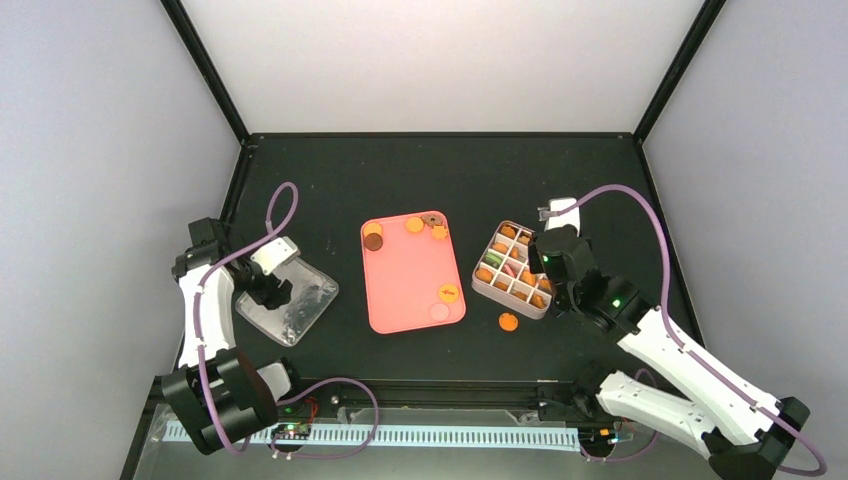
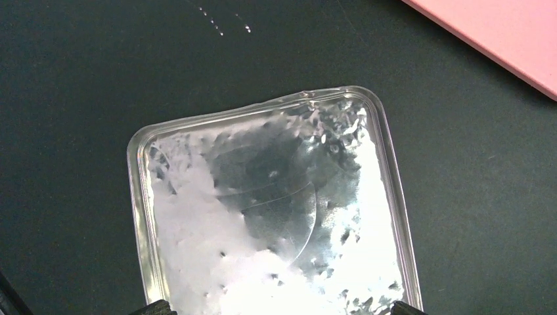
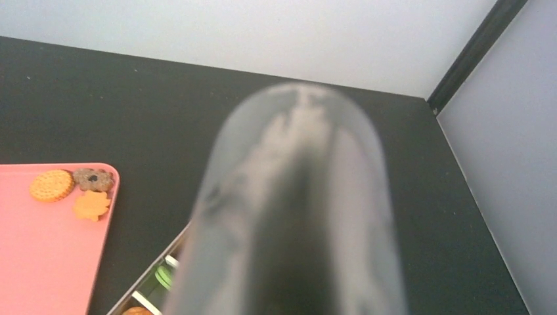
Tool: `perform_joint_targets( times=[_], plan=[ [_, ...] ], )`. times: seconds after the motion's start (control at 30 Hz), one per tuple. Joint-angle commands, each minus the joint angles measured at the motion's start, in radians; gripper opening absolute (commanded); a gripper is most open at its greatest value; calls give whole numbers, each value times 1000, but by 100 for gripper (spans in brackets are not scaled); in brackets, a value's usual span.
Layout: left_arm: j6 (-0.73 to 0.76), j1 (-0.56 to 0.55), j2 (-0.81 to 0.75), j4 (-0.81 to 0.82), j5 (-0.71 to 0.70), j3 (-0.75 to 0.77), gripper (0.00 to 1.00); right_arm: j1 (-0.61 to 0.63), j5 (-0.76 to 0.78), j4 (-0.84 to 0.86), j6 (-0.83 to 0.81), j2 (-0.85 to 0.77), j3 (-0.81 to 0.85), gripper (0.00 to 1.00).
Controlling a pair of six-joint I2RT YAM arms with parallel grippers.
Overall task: Pack the cookies
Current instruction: Adjust the fake cookies in the empty pocket of the box.
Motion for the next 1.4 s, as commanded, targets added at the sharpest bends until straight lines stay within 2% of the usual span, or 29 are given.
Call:
perform_joint_targets(
  times=[0.0, 0.3, 0.57, 0.9, 1.17, 1.37],
  plan=[
    [38, 0, 1, -25, 29, 16, 87, -16, 36, -17, 23, 8, -19, 40],
    [54, 0, -14, -27, -4, 4, 87, -73, -67, 58, 1, 61, -50, 40],
    [49, 0, -7, -19, 5, 11, 87, -87, -87, 69, 1, 87, -90, 39],
    [43, 0, -5, -15, 4, 19, 87, -99, -95, 81, -19, 87, -81, 34],
    [41, 1, -5, -20, 9, 23, 86, -101, -81, 78, -40, 91, -48, 24],
    [41, 0, -2, -21, 11, 28, 87, -102, -78, 71, -42, 88, -31, 23]
  ],
)
